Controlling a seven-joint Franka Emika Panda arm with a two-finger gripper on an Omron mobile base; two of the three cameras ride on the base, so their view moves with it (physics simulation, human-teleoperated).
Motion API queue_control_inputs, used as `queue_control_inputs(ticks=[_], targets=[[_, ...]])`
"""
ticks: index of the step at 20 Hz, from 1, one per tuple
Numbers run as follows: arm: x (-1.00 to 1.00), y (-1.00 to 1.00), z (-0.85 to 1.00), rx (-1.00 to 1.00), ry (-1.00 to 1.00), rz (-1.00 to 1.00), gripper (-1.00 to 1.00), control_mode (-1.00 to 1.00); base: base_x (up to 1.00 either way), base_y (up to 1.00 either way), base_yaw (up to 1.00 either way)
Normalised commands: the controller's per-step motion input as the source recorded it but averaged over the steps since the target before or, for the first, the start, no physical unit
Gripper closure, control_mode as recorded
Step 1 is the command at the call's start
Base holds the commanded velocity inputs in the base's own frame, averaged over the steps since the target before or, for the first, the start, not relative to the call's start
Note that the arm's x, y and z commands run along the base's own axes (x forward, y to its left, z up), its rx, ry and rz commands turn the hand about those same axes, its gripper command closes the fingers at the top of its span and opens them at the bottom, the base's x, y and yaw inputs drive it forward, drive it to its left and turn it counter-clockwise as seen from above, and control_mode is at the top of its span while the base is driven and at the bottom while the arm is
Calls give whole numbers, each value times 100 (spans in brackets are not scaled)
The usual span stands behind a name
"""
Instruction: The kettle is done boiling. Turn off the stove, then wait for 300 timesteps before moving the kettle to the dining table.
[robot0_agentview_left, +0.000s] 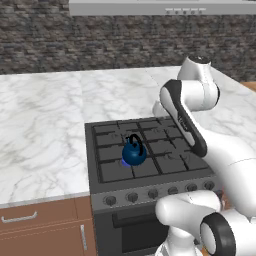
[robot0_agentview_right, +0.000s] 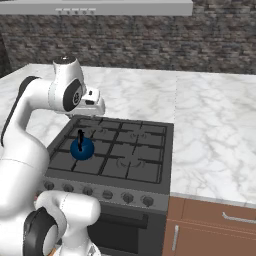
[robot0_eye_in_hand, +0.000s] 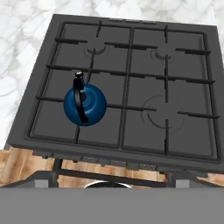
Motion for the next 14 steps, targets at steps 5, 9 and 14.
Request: queue_control_inputs(ticks=[5, 9, 14], targets=[[-3, 20, 0, -3, -9, 5, -100, -100, 0, 0, 0], [0, 27, 1, -4, -7, 8, -100, -100, 0, 0, 0], [0, 34, 2, -6, -5, 9, -100, -100, 0, 0, 0]])
